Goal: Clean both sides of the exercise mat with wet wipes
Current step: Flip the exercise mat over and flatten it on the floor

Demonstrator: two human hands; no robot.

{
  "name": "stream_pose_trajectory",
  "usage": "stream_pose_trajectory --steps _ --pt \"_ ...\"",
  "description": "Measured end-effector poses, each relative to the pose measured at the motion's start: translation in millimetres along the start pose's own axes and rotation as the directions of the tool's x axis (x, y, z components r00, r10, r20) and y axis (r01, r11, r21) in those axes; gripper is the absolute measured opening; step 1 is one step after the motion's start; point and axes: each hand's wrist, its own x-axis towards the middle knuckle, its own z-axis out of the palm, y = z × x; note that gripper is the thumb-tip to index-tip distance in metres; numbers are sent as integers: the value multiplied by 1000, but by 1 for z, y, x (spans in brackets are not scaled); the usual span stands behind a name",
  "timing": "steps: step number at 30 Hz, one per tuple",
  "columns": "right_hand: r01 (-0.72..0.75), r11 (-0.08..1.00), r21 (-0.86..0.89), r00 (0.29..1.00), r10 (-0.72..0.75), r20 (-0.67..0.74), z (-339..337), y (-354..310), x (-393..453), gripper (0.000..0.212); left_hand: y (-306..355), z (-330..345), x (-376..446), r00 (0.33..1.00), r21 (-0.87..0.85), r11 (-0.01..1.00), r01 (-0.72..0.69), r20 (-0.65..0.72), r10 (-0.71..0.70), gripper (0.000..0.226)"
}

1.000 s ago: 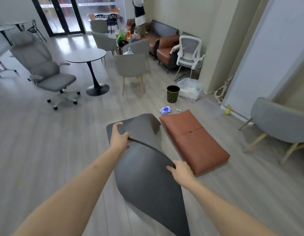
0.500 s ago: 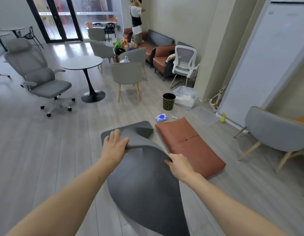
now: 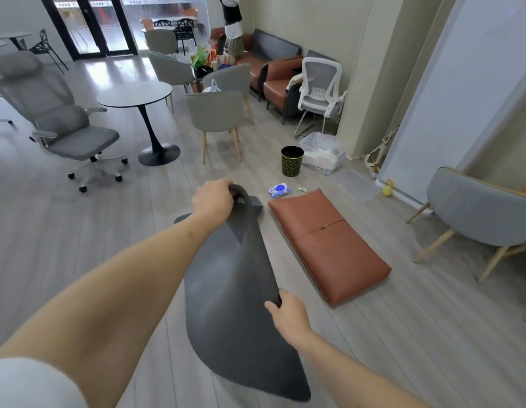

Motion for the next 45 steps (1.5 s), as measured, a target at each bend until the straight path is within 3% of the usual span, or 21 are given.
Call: stream_pose_trajectory --steps 4,7,11,16,19,22,24,27,34,39,45 --pt "-2 996 88 997 -6 83 9 -6 4 21 -12 -30 15 997 -56 997 52 -51 -55 35" --pt "0 999 35 993 -4 118 -2 -18 25 21 -42 -61 22 982 -62 989 136 -122 -142 37" --pt "69 997 -44 996 -66 60 -33 -64 75 17 -118 -101 15 935 2 962 273 -235 -264 27" --pt "267 935 -233 953 -292 -81 -78 -175 153 15 -211 -136 -41 849 -143 908 393 -323 -418 24" --pt "389 873 -295 882 -445 -156 -98 -256 178 15 -241 -143 -94 800 -143 869 473 -343 -492 27" --pt "551 716 -428 709 -673 -213 -110 -341 171 21 -262 -138 -144 787 -127 855 503 -343 -514 30" --pt "635 590 -499 594 -786 -175 -107 -385 158 26 -275 -127 -166 761 -125 824 552 -329 -560 26" --pt "681 481 -552 520 -849 -97 -88 -419 142 29 -291 -104 -180 745 -103 779 619 -237 -623 25" --pt "634 480 -607 596 -803 -12 -61 -379 138 19 -299 -74 -194 816 6 817 577 -26 -577 9" --pt "615 440 -654 643 -760 93 -57 -319 142 19 -295 -51 -194 822 115 836 536 155 -548 13" --pt "592 494 -637 712 -691 127 -52 -248 137 18 -257 -23 -172 936 -37 955 293 216 -278 27"
